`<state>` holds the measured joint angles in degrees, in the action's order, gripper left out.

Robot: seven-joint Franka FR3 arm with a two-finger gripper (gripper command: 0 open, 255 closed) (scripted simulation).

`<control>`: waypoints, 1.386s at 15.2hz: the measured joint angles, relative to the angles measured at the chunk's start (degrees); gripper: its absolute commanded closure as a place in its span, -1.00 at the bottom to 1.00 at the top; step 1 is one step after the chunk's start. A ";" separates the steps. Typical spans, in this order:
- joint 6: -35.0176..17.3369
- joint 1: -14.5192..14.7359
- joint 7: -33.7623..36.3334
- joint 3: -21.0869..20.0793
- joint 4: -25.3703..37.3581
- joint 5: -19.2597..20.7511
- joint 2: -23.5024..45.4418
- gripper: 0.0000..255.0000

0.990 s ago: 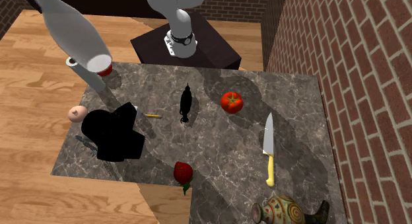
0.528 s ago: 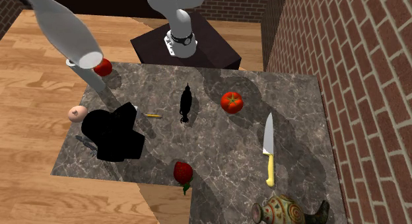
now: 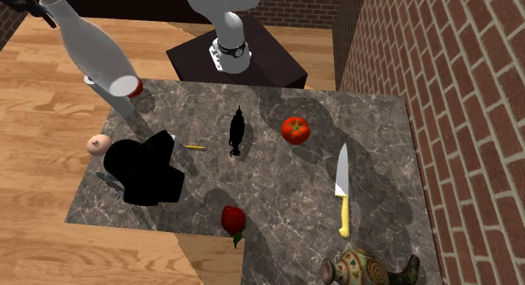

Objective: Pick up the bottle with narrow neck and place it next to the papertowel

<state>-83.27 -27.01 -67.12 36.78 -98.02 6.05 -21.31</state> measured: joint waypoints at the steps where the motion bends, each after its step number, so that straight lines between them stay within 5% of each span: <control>1: -0.80 -0.08 0.15 -0.12 -1.11 0.16 -0.36 1.00; 21: -15.85 -1.79 0.92 0.27 -20.05 2.79 -4.71 1.00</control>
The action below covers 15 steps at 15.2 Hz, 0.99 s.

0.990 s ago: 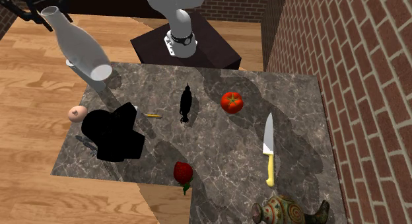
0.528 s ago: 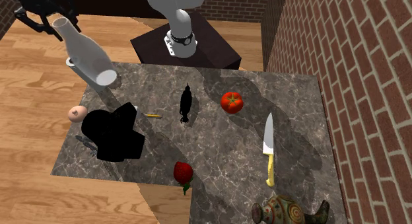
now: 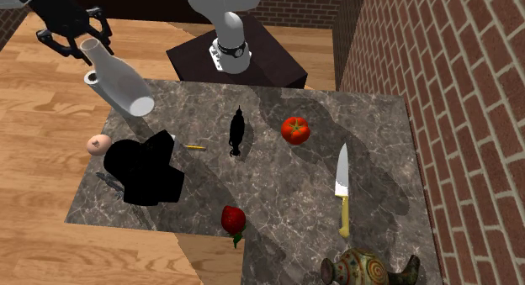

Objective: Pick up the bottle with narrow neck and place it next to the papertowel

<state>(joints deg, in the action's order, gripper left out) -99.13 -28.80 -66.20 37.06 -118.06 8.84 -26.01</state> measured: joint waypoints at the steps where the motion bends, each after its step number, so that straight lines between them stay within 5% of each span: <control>1: -0.76 -0.10 -0.07 0.14 -0.86 0.14 -0.12 1.00; 15: -11.50 -0.61 -0.80 2.32 -11.11 1.03 0.35 1.00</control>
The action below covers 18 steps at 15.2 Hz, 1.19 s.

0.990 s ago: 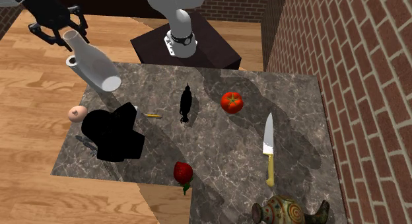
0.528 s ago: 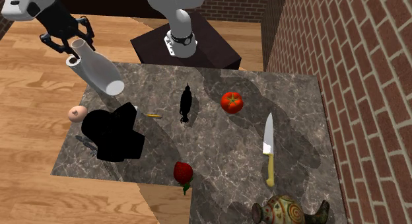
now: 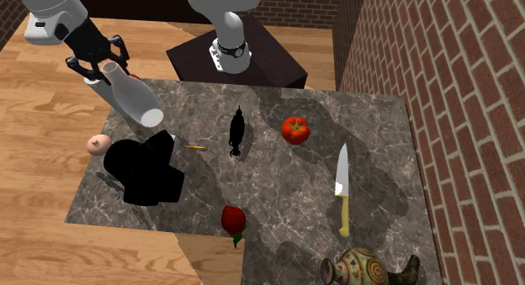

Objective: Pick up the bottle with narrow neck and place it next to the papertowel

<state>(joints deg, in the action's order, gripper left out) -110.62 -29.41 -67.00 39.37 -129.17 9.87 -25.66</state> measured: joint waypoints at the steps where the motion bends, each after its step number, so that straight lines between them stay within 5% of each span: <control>1: -0.75 -0.07 -0.10 0.18 -0.73 0.09 0.01 1.00; 12: -9.53 0.24 -1.32 2.63 -7.29 -0.04 2.44 1.00; 18: -10.07 0.31 -1.52 2.88 -7.51 -0.13 2.73 1.00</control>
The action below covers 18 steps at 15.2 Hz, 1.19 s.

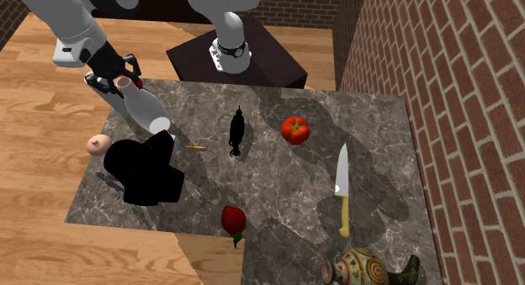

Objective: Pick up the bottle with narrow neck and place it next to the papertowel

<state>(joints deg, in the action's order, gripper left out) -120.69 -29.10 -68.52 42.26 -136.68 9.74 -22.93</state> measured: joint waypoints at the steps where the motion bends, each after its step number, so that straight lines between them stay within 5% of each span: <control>1: 0.00 0.00 0.00 0.00 0.00 0.00 0.00 -1.00; 7: -0.02 0.00 0.00 0.00 0.01 0.00 -0.01 -1.00; 12: 7.08 -0.72 0.77 -1.87 4.79 0.59 -2.64 -1.00; 18: 7.80 -0.77 0.82 -2.03 5.24 0.62 -2.84 -1.00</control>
